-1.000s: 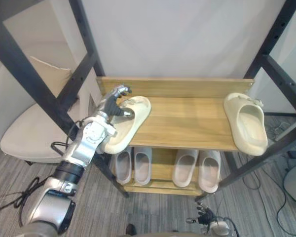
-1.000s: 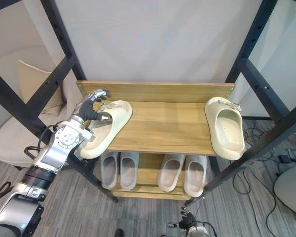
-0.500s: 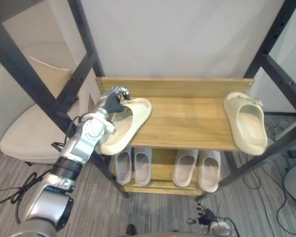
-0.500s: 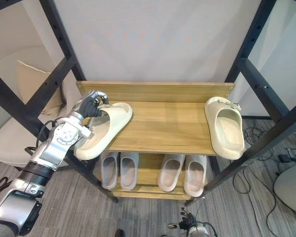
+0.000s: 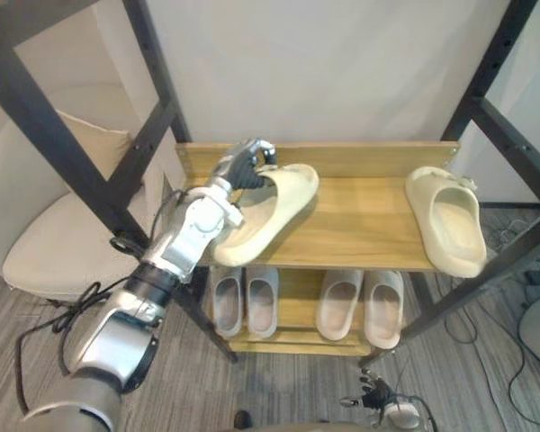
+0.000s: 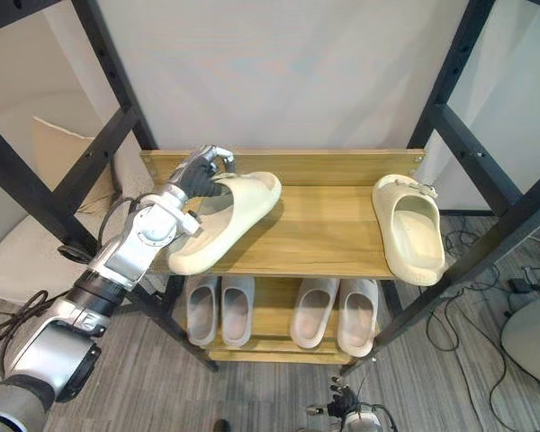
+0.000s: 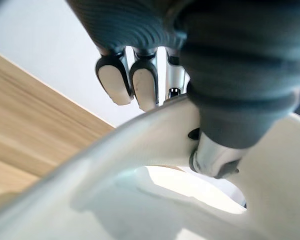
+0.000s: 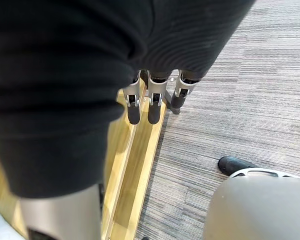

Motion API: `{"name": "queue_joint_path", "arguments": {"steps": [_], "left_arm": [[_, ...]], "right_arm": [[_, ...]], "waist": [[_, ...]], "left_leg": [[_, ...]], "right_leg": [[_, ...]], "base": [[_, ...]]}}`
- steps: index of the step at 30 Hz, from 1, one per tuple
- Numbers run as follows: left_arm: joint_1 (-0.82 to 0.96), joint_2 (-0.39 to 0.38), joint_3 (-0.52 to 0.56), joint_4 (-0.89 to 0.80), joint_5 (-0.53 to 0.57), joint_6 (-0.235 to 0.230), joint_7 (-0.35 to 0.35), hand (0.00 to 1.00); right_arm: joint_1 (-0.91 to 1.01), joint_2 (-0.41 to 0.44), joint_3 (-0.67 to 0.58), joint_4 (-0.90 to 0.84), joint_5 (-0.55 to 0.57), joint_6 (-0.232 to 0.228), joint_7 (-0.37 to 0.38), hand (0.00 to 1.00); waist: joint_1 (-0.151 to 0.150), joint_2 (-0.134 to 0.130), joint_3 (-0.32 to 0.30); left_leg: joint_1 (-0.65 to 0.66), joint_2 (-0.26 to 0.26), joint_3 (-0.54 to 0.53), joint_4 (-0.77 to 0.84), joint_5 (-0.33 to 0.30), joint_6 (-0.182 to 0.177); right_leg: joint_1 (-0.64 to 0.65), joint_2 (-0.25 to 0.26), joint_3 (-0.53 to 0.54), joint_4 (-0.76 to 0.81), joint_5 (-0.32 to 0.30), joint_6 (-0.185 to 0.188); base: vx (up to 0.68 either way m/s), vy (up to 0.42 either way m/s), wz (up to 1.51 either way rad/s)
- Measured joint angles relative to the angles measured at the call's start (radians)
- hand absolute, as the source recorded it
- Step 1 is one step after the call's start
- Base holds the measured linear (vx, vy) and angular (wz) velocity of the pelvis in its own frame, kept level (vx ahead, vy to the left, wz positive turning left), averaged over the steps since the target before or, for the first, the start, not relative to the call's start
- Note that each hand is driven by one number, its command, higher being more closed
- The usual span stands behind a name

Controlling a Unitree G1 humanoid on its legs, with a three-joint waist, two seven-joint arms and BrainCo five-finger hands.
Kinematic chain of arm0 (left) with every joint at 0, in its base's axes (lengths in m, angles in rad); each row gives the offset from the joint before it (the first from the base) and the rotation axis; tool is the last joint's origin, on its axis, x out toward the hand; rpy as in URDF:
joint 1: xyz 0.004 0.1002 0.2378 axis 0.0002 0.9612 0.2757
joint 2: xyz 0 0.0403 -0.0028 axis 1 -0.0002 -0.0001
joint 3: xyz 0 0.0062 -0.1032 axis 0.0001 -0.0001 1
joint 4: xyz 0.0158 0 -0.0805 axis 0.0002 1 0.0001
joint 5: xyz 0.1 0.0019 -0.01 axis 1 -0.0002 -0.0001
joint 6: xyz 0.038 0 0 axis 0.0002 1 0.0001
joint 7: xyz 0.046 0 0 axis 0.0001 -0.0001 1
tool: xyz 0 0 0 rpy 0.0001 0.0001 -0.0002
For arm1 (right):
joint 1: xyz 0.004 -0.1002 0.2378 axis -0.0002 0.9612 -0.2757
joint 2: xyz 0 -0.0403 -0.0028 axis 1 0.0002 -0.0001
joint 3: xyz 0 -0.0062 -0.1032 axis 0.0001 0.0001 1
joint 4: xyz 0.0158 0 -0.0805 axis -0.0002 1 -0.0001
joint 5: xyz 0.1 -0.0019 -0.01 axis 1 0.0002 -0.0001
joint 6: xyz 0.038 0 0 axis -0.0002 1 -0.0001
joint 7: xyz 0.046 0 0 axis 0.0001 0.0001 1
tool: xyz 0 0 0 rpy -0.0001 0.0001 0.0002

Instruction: Organize the slippers on the shoe rack

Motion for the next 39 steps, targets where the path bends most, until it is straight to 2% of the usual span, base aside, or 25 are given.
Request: {"name": "queue_joint_path", "arguments": {"steps": [8,11,12,19,30,31,39], "left_arm": [[-0.084,-0.008,-0.020,0.127,0.002,0.003,0.019,1.00],[-0.099,-0.010,-0.020,0.160,0.003,0.005,0.023,1.00],[-0.099,-0.016,-0.020,0.167,0.003,0.005,0.030,1.00],[-0.125,-0.038,-0.019,0.235,0.021,0.028,0.047,1.00],[-0.129,-0.083,-0.018,0.253,0.042,0.029,0.065,1.00],[-0.129,-0.088,-0.018,0.253,0.042,0.031,0.065,0.00],[-0.162,-0.140,-0.019,0.280,0.057,0.043,0.077,0.00]], "right_arm": [[0.000,-0.006,-0.016,0.000,0.030,0.001,0.000,0.00],[0.009,-0.004,-0.037,0.000,0.030,0.001,-0.001,0.00],[0.018,-0.005,-0.042,0.000,0.030,0.001,-0.002,0.00],[0.044,-0.001,-0.081,-0.001,0.037,0.000,-0.003,0.00],[0.049,-0.001,-0.103,-0.006,0.038,-0.014,-0.019,0.00],[0.052,0.001,-0.111,-0.007,0.041,-0.015,-0.020,0.00],[0.069,0.001,-0.118,-0.009,0.068,-0.015,-0.021,0.00]], "waist": [[-0.019,0.018,0.011],[-0.039,0.027,0.017],[-0.055,0.031,0.019],[-0.070,0.044,0.026],[-0.096,0.063,0.037],[-0.101,0.064,0.037],[-0.110,0.066,0.036]], "left_leg": [[0.014,0.011,0.073,0.000,-0.005,-0.005],[0.014,0.014,0.086,0.000,-0.007,-0.008],[0.014,0.014,0.087,0.000,-0.008,-0.008],[0.013,0.027,0.130,0.000,-0.017,-0.018],[0.013,0.032,0.134,0.001,-0.018,-0.019],[0.013,0.032,0.130,0.001,-0.018,-0.019],[0.010,0.032,0.116,0.000,-0.017,-0.019]], "right_leg": [[-0.025,0.007,0.077,-0.007,0.024,-0.002],[-0.036,0.009,0.092,-0.008,0.029,-0.002],[-0.037,0.009,0.095,-0.008,0.030,-0.001],[-0.064,0.023,0.142,-0.007,0.038,-0.005],[-0.071,0.027,0.149,-0.003,0.039,-0.005],[-0.071,0.026,0.147,-0.003,0.038,-0.005],[-0.071,0.026,0.136,-0.001,0.038,-0.005]], "base": [[-0.03,0.005,-0.31],[-0.03,-0.008,-0.19],[-0.02,-0.008,-0.06],[-0.02,-0.014,-0.21],[-0.01,-0.008,-0.03],[-0.03,-0.011,0.03],[-0.03,-0.008,0.03]]}}
